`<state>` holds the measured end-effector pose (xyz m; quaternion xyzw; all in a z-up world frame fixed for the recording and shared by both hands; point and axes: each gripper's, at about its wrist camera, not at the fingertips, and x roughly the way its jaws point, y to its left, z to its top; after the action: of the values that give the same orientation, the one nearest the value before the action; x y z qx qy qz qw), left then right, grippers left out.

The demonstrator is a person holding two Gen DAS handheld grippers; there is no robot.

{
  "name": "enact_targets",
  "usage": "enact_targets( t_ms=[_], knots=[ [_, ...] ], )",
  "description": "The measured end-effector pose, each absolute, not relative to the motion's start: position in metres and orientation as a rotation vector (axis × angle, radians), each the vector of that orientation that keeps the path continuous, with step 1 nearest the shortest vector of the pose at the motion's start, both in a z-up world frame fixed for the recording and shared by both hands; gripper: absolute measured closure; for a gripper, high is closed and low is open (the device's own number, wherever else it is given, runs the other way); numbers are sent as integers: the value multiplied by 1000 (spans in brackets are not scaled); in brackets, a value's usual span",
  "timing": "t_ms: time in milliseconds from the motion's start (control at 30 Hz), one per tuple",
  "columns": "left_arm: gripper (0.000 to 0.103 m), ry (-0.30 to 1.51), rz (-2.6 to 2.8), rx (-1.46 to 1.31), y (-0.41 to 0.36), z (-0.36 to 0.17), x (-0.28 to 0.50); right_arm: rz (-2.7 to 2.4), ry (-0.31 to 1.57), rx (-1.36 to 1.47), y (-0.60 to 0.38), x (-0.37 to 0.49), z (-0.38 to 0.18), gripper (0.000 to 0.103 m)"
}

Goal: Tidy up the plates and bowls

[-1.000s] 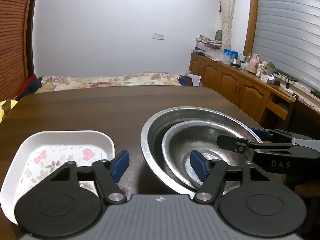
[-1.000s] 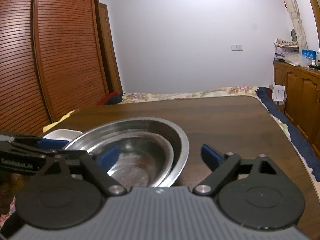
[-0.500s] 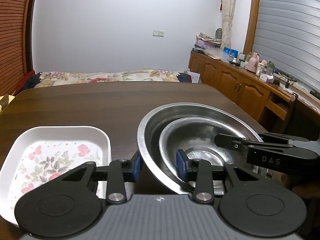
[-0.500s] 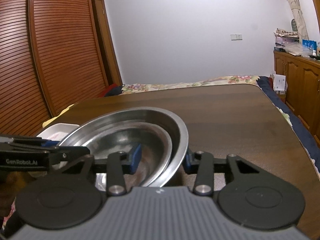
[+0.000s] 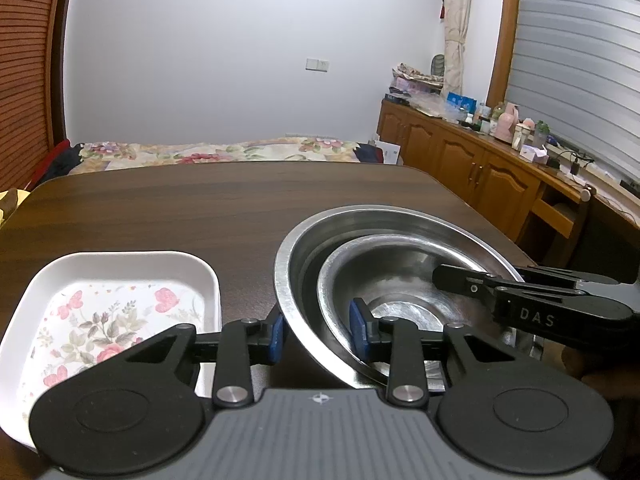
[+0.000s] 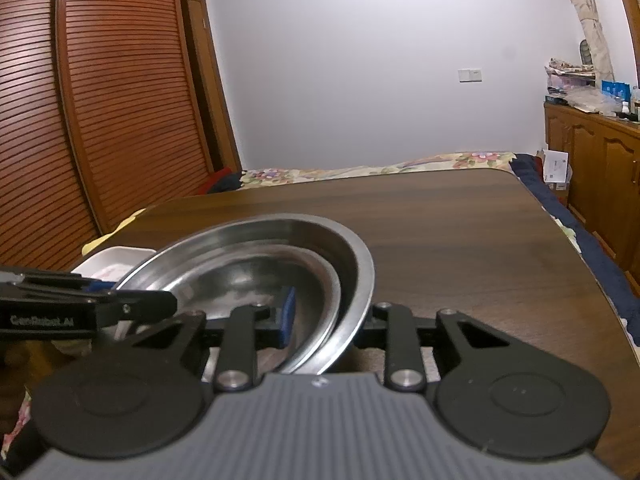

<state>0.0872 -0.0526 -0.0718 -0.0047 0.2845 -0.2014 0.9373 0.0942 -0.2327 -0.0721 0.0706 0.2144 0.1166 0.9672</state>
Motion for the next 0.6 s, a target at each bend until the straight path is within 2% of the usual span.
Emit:
enact_targets(
  t_ms=[600],
  knots=[
    [69,520,-450,-9,-47,-36,83,219,387,165,-237,85,-44,75]
  ],
)
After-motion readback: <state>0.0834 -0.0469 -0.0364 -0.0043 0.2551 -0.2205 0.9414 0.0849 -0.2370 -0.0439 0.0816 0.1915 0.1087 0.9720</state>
